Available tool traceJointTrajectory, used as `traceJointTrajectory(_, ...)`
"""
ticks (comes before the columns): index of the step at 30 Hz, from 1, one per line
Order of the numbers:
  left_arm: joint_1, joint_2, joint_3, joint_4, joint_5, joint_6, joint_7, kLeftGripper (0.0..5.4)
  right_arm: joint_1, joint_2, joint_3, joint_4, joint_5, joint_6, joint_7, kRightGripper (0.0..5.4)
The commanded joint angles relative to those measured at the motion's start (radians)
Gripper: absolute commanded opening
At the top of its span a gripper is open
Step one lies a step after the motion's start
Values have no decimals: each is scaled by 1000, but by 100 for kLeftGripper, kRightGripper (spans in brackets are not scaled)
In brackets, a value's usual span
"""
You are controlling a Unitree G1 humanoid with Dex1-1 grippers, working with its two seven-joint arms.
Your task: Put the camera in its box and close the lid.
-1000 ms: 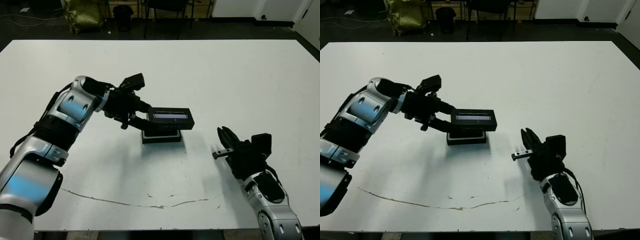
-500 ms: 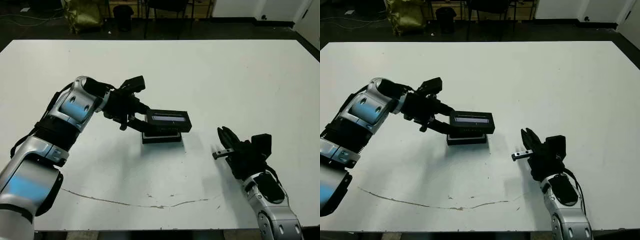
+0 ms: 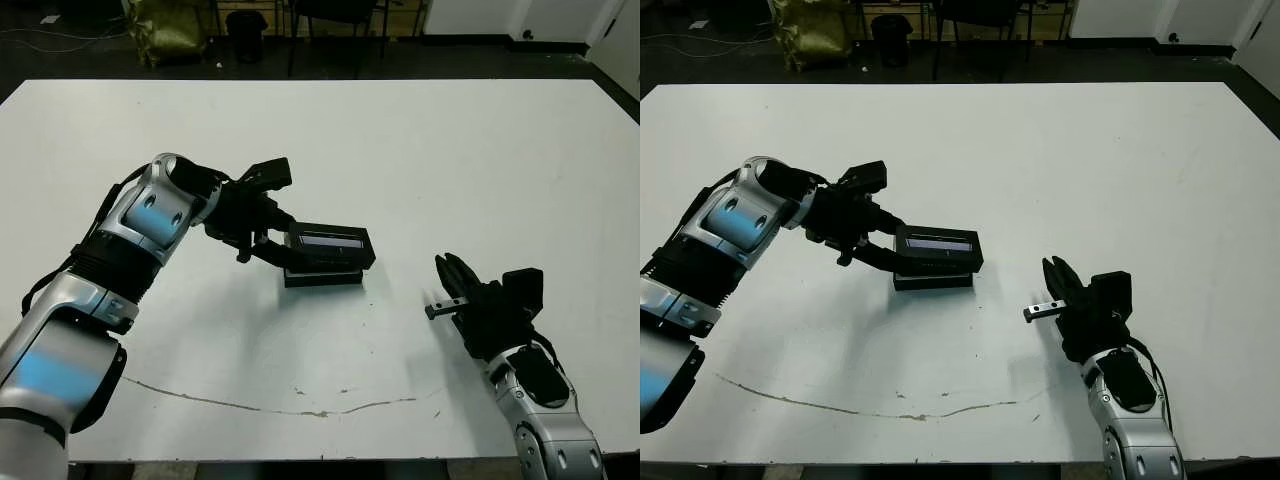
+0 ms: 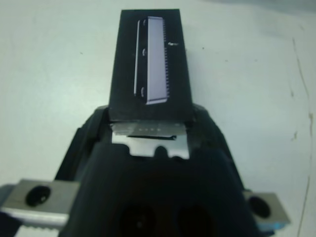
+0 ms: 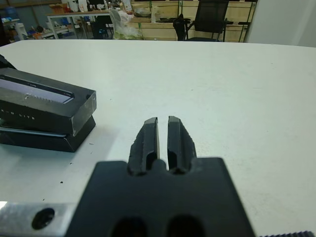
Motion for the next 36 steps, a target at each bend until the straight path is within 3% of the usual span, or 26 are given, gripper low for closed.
traceJointTrajectory(1, 19, 8, -16, 5, 18, -4, -5, 237, 16, -4, 5, 5, -8, 8, -10, 0)
traceJointTrajectory(36, 30, 13, -58, 13, 77, -64, -8, 237, 21, -3, 10, 7, -12, 6, -14, 0)
